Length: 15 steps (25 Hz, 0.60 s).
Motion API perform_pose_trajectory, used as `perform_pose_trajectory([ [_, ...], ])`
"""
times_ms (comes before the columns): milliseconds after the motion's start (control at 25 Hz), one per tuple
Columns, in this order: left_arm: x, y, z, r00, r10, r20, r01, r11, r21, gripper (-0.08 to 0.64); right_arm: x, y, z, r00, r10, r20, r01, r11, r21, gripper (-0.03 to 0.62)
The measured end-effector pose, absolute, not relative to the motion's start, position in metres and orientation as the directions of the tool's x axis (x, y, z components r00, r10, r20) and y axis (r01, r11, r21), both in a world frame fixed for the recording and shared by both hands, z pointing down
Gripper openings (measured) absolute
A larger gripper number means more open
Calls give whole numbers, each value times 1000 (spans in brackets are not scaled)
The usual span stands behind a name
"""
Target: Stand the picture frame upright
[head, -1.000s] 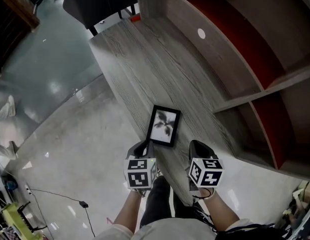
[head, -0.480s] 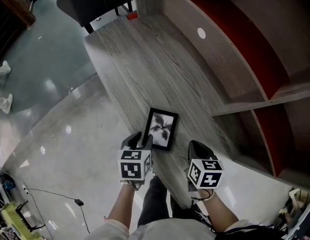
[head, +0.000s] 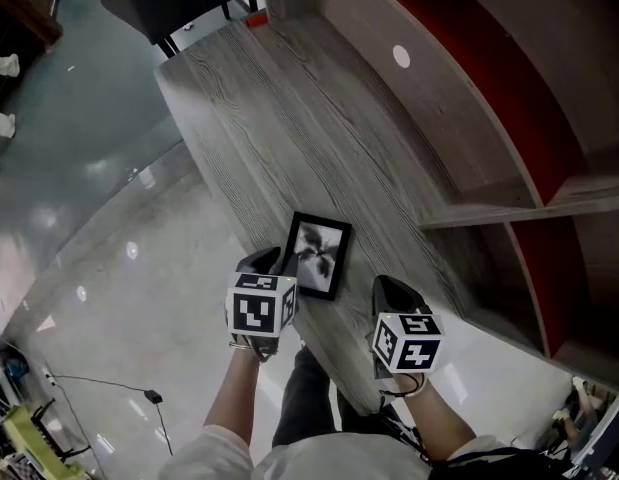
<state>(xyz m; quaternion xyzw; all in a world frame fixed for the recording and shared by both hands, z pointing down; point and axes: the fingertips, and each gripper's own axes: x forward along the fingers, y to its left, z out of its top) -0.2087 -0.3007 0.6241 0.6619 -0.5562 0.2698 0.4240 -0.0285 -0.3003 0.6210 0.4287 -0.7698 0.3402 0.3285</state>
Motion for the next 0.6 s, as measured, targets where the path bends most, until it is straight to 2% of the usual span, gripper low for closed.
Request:
perform_pose_trajectory([
  [360,-200,-303,637,285,-368,885,-958,-104,266,112,-22,-302,623,-416,-435,799,-885,397,-245,32],
  [600,-199,-302,640,305,-346,887,-952,-102,287,113,-21,-300,625,-425,-428,798,-882,394,-258,32],
])
